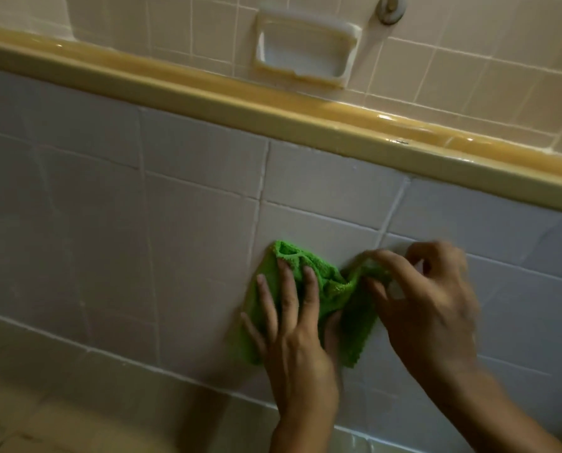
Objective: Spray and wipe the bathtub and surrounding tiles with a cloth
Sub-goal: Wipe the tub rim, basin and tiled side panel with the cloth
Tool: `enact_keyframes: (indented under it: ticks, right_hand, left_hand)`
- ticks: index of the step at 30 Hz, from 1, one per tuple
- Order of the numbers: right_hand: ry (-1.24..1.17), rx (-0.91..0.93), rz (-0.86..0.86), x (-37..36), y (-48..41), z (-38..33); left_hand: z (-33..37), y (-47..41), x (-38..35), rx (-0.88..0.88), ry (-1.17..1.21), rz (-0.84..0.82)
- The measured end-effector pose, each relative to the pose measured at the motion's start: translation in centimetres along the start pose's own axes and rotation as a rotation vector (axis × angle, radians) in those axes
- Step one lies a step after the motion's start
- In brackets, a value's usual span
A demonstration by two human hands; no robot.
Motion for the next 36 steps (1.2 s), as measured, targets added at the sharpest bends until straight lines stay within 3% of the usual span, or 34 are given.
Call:
enact_keyframes:
  ticks: [5, 8, 12, 16, 21, 28, 36]
  right_hand:
    - [0.454, 0.153, -0.178, 2.7, -4.5, -0.4]
    - [0.555, 0.271, -0.326, 4.3, -7.6, -0.8]
    - [0.256, 0.255, -0.749, 4.1, -11.6, -0.1]
    - [0.142, 0.275, -0.933, 2.9, -13.7, -1.2]
    - [0.047, 0.286, -0.929, 2.8, -13.9, -1.7]
    - [-0.171, 0.109, -0.878, 3.3, -13.9, 0.5]
    - [-0.152, 0.208, -0.935, 2.7, -13.6, -1.0]
  left_hand:
    - [-0.7, -1.3, -0.6, -0.068, -0.104, 0.014]
    - [-0.7, -2.2, -0.3, -0.073, -0.104, 0.038]
    - [0.0, -3.6, 0.7, 0.015, -0.032, 0.059]
    - [1.3, -5.1, 1.9, 0.069, 0.002, 0.047]
    - [3.5, -7.9, 5.3, 0.037, 0.008, 0.107]
    - [7.1, -10.2, 8.8, -0.017, 0.026, 0.152]
    - [9.3, -11.1, 10.1, -0.074, -0.043, 0.215]
Point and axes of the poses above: each hand's wrist, its own y-axis away from the middle knuckle, its own x-axis out of the back of the hand, z = x × y, the point moved 10 cm from there along -y, towards the middle knuckle, and after that the axes turned 14 degrees about -z, right-handed, at the moved point
